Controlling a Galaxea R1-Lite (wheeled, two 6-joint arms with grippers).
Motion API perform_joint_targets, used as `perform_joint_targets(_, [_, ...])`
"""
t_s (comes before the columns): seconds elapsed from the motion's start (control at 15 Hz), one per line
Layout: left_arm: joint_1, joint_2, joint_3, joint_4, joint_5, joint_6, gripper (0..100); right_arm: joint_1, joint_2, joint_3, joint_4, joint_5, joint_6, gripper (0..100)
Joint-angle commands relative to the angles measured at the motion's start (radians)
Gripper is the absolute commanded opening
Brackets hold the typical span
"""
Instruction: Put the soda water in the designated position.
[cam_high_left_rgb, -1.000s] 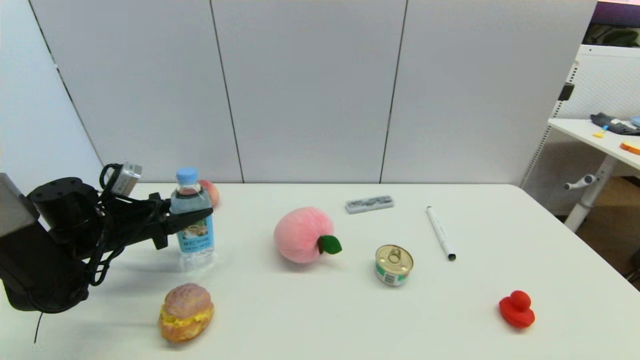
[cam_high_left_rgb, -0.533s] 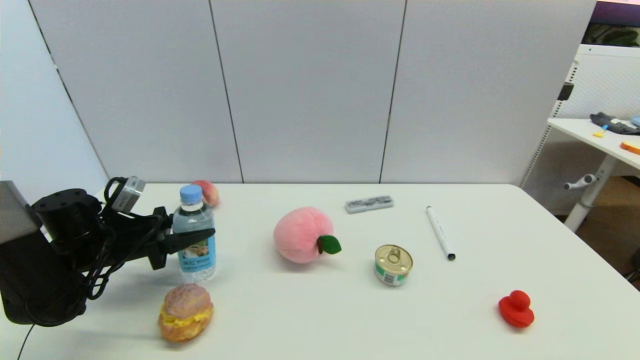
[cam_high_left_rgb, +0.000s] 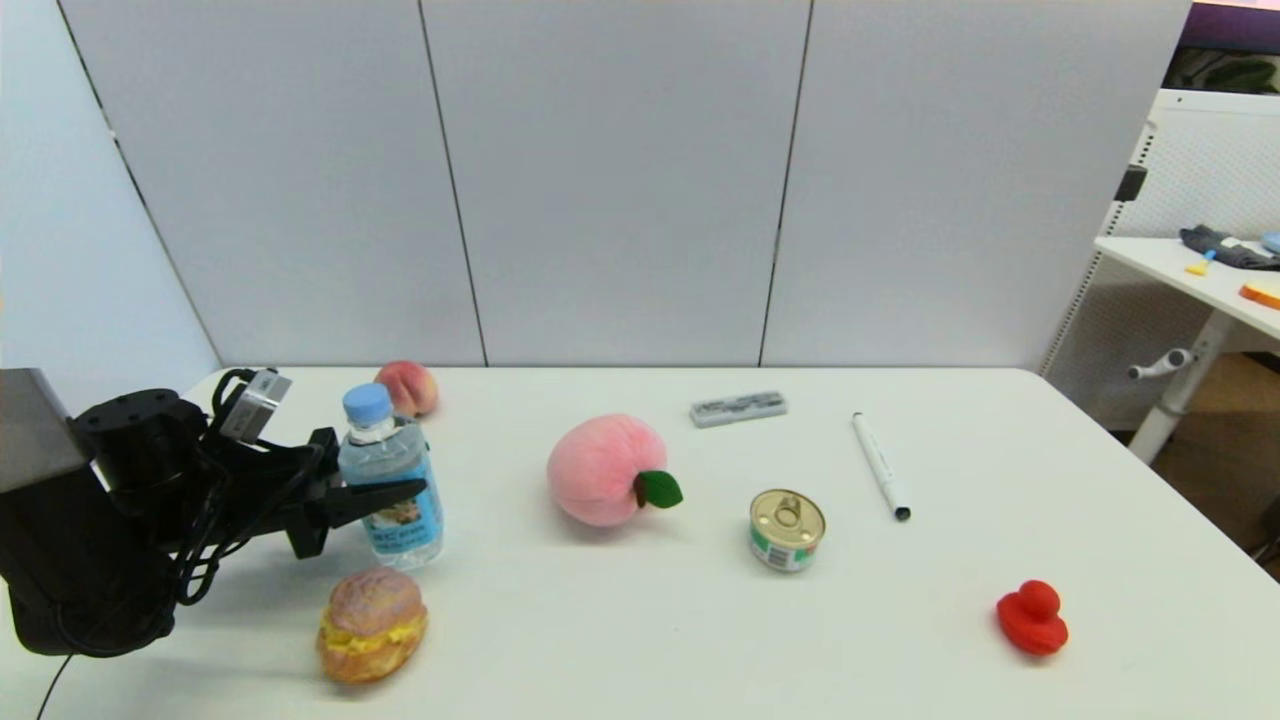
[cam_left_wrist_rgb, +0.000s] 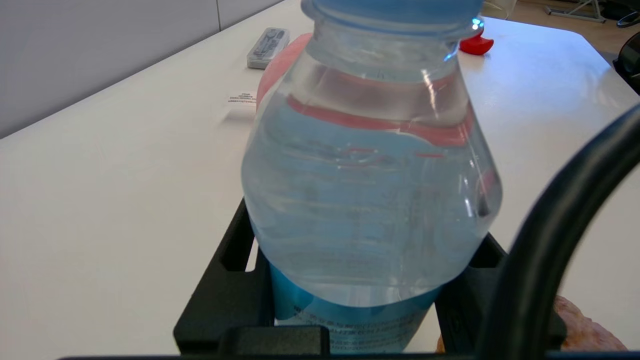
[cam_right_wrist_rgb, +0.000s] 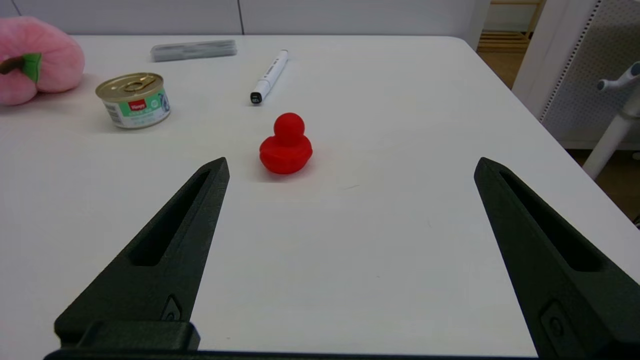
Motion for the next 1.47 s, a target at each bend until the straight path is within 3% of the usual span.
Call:
perform_joint_targets(0.07, [0.003,0.015,-0.019,-0.069,-0.008,0.000,0,0.000,0.001,0.000,0.000,0.000,0.000,100])
perform_joint_targets(0.73, [0.003,0.015,-0.042,-0.069,-0.008,-0.001,0,0.000,0.001,0.000,0.000,0.000,0.000,100])
perform_joint_targets(0.8, [0.003,0.015,-0.044,-0.069,-0.008,-0.001,100,0.000,0.001,0.000,0.000,0.000,0.000,100])
perform_joint_targets(1.27, [0.003,-0.035,-0.047,-0.069,-0.008,-0.013,100,0.000,0.001,0.000,0.000,0.000,0.000,100])
perform_joint_targets(1.47, [0.003,-0.199,-0.046,-0.069,-0.007,-0.162,100,0.000,0.001,0.000,0.000,0.000,0.000,100])
